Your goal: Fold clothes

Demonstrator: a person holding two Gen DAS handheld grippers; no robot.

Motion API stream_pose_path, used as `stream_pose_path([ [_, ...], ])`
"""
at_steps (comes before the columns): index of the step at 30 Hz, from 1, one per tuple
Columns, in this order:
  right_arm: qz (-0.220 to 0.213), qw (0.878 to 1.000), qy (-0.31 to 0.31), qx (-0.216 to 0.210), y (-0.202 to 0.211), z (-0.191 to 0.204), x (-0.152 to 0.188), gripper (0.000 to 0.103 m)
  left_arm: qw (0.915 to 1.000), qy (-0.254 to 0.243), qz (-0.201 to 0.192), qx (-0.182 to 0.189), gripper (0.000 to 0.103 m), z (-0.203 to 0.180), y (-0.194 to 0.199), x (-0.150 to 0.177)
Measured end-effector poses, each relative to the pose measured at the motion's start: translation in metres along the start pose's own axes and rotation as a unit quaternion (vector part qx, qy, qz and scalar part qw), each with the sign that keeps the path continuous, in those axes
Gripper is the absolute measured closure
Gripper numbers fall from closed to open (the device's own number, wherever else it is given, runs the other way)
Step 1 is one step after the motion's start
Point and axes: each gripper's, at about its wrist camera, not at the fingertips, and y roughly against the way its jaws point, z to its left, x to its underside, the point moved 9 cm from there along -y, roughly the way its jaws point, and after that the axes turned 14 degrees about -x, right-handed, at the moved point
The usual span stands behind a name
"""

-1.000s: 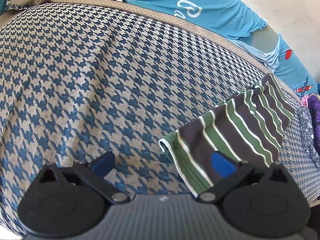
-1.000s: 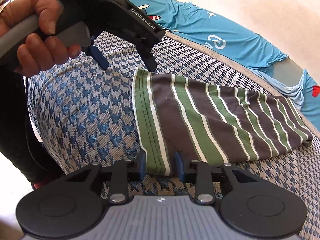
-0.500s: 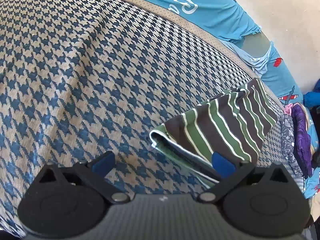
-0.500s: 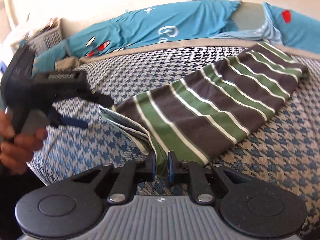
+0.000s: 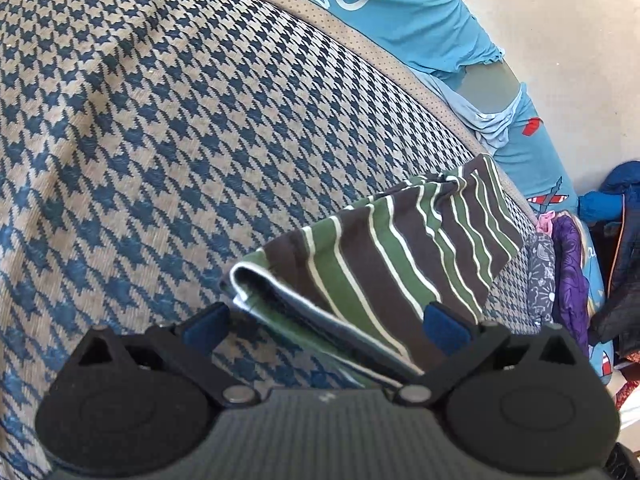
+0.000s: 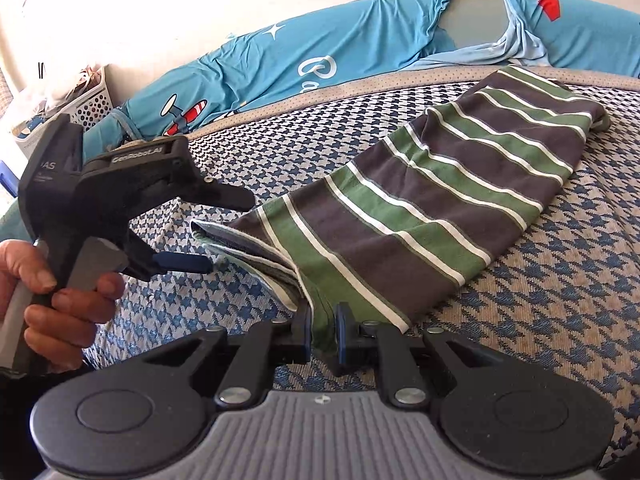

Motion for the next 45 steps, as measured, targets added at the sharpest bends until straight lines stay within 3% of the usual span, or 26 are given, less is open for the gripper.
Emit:
stream_pose_path([
  [3,0.0,1.0,-0.003,-0.003,0.001,0.0,0.0,0.091,0.9999,-0.009,-0.005,0.012,0.002,-0.011,-0.007,-0.003],
  [4,0.0,1.0,-0.003,-0.003,0.001,0.0,0.0,0.091,0.9998,-0.011,-0.006,0.014,0.007,-0.014,-0.009,-0.003],
  [6,0.0,1.0,-0.002,-0.004,0.001,0.0,-0.001,0.091,0.9998,-0.013,-0.007,0.015,0.022,-0.016,-0.011,-0.003],
  [8,0.0,1.0,0.001,-0.003,0.002,0.001,-0.001,0.091,0.9998,-0.016,-0.009,0.008,0.049,-0.015,-0.012,-0.003],
  [14,0.007,1.0,0.022,0.008,-0.001,0.004,0.002,0.09,0.9994,-0.029,-0.01,-0.013,0.087,-0.016,-0.018,0.001],
  [17,0.01,0.998,0.052,0.02,-0.001,0.009,0.004,0.088,0.9992,-0.029,-0.014,-0.023,0.091,-0.017,-0.021,0.001],
  [20,0.015,0.996,0.086,0.013,0.0,0.018,0.007,0.079,0.9994,-0.027,-0.012,-0.02,0.091,-0.019,-0.021,0.0],
  [22,0.018,0.994,0.11,0.006,0.001,0.026,0.01,0.066,0.9992,-0.031,-0.012,-0.021,0.091,-0.021,-0.022,0.0],
  [28,0.032,0.985,0.168,-0.004,-0.004,0.043,0.021,0.049,0.9994,-0.026,-0.008,-0.021,0.091,-0.026,-0.026,-0.003],
  [34,0.056,0.975,0.214,-0.004,-0.017,0.058,0.037,0.047,0.9998,-0.015,-0.002,-0.012,0.091,-0.022,-0.024,-0.004],
  [40,0.068,0.958,0.27,0.072,-0.029,0.052,0.049,0.046,0.9997,0.006,0.013,0.02,0.091,-0.025,-0.023,-0.011],
  [45,0.055,0.955,0.277,0.092,-0.033,0.051,0.049,0.04,0.9979,0.037,0.035,0.041,0.091,-0.025,-0.026,-0.016],
])
